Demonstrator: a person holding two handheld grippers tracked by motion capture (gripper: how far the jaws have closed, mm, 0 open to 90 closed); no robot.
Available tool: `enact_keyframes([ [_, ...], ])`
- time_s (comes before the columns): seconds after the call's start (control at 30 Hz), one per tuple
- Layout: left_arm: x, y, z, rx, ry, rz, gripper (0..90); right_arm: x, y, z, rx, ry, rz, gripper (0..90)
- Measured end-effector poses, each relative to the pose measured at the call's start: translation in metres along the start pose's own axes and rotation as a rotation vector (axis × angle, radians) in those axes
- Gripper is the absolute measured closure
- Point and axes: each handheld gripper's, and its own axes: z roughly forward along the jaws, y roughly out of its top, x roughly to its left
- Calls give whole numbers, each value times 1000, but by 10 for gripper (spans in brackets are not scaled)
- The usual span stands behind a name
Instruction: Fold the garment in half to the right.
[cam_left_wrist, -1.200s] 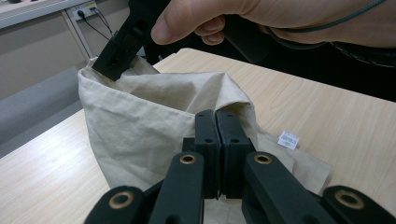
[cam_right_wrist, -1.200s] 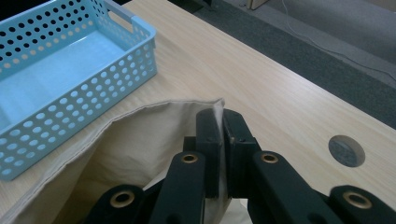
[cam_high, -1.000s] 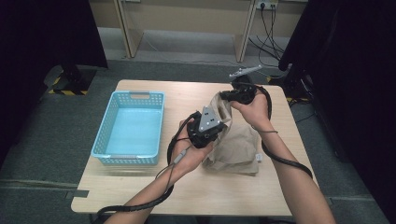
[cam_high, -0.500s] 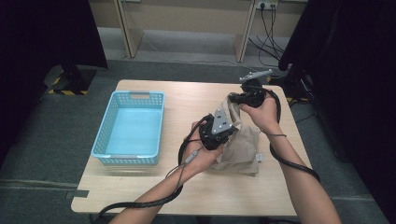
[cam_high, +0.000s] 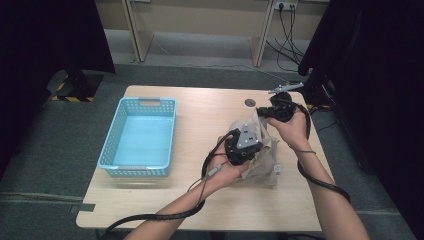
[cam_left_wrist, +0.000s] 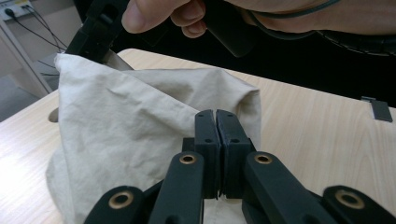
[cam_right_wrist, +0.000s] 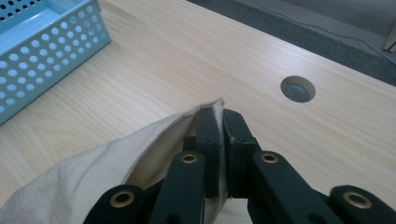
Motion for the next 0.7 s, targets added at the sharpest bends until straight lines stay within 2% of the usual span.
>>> enact_keyframes([
  [0.33, -6, -6, 16, 22, -29, 10, 881, -11, -20, 1, 11, -13, 41, 868],
  [0.7, -10, -12, 25, 35, -41, 12, 880, -17, -34, 2, 22, -25, 54, 867],
])
